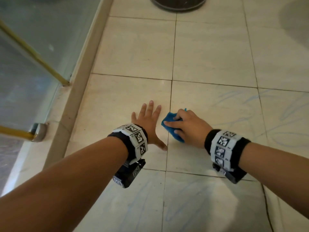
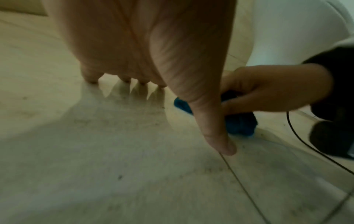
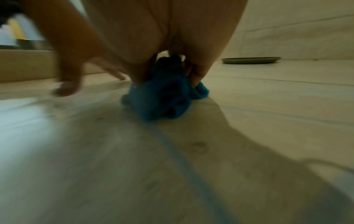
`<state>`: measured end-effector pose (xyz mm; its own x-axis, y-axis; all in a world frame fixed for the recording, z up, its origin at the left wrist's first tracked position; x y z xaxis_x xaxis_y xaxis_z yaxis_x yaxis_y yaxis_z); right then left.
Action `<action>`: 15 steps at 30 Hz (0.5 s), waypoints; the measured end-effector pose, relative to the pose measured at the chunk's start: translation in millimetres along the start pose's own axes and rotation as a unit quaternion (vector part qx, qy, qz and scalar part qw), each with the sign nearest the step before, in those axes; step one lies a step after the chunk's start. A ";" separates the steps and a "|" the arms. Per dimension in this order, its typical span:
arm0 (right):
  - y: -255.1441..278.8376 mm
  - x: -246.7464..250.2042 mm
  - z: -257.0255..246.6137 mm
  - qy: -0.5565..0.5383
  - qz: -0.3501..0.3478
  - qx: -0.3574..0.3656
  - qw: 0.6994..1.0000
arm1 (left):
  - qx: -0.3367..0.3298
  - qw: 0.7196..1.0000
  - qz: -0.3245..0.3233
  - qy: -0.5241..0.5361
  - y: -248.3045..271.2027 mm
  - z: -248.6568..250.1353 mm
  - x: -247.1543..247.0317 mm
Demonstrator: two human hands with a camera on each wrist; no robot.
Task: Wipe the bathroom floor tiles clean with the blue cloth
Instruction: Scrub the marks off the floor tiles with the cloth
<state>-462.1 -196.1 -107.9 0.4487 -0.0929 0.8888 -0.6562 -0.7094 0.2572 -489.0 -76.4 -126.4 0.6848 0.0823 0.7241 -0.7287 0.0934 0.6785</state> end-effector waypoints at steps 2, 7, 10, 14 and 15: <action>-8.2 12.6 28.7 -0.044 0.046 -0.070 0.996 | -0.019 1.000 -0.005 -0.022 2.3 1.4 -8.3; -10.5 15.8 46.7 -0.097 0.096 -0.189 0.972 | -0.015 0.999 -0.007 -0.040 -0.1 -1.2 -8.4; 2.3 -3.9 -23.3 -0.024 0.015 -0.001 1.000 | -0.013 0.999 -0.008 -0.048 -1.2 -0.9 -8.5; -11.5 12.1 16.3 -0.052 0.046 -0.079 0.994 | -0.017 0.999 -0.008 -0.040 0.0 -1.9 -8.8; -15.3 19.1 36.4 -0.074 0.082 -0.135 0.985 | -0.016 0.999 -0.008 -0.039 -0.1 -2.0 -8.2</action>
<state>-421.3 -212.5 -108.7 0.3932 -0.3066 0.8668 -0.8560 -0.4663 0.2233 -494.5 -75.1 -132.6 0.6926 0.0026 0.7213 -0.7158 0.1263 0.6868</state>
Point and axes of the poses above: each hand's wrist, its own y-axis away from the middle knuckle, its own x-axis out of the back of the hand, z = x × y, the point moved 8 cm from there along -y, towards the middle knuckle
